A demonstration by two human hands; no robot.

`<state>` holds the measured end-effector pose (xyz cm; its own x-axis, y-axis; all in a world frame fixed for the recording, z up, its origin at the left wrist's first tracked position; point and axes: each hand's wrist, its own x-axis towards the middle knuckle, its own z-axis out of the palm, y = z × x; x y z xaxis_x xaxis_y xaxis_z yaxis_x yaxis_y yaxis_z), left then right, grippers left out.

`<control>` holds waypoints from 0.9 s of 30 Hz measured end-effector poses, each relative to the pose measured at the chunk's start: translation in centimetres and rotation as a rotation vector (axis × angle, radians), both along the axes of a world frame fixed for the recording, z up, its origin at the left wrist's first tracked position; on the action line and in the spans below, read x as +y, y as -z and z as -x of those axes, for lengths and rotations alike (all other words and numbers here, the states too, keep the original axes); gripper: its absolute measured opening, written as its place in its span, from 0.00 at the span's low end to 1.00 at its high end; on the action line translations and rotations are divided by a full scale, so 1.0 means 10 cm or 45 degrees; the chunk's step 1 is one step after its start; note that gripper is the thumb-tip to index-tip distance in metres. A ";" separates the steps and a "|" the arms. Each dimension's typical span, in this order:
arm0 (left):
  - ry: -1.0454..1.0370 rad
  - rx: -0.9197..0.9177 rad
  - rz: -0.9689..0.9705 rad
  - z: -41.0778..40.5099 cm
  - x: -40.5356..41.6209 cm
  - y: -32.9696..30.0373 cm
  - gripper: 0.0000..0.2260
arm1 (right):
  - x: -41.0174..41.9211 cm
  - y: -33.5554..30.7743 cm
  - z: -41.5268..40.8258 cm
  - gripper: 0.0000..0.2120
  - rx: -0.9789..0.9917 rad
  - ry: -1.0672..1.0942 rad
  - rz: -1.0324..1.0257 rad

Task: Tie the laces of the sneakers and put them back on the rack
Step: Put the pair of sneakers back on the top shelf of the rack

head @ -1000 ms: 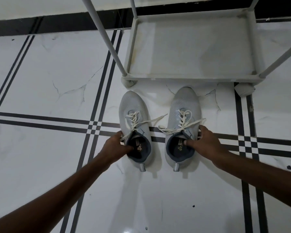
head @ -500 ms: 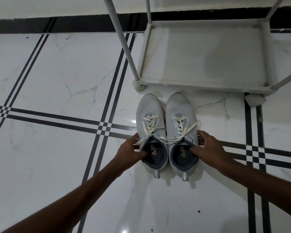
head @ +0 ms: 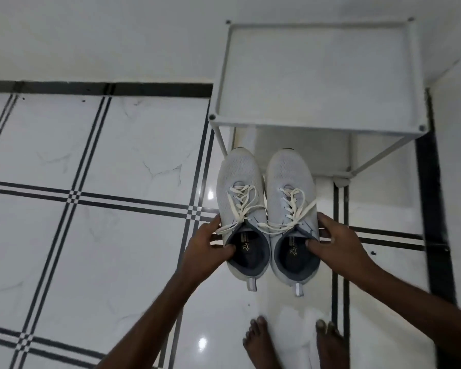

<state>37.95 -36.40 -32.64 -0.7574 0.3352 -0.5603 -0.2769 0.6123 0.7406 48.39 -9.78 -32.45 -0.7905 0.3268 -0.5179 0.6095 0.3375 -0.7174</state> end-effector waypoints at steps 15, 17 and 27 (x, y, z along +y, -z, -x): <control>0.083 0.264 -0.161 0.53 0.51 -3.43 0.28 | 0.33 -3.41 0.33 0.20 0.351 0.248 -0.053; 0.104 0.283 -0.159 0.71 0.66 -3.62 0.27 | 0.46 -3.56 0.46 0.17 0.360 0.280 -0.067; 0.156 0.275 -0.160 1.76 1.68 -3.59 0.23 | 1.41 -3.34 1.47 0.20 0.295 0.394 -0.086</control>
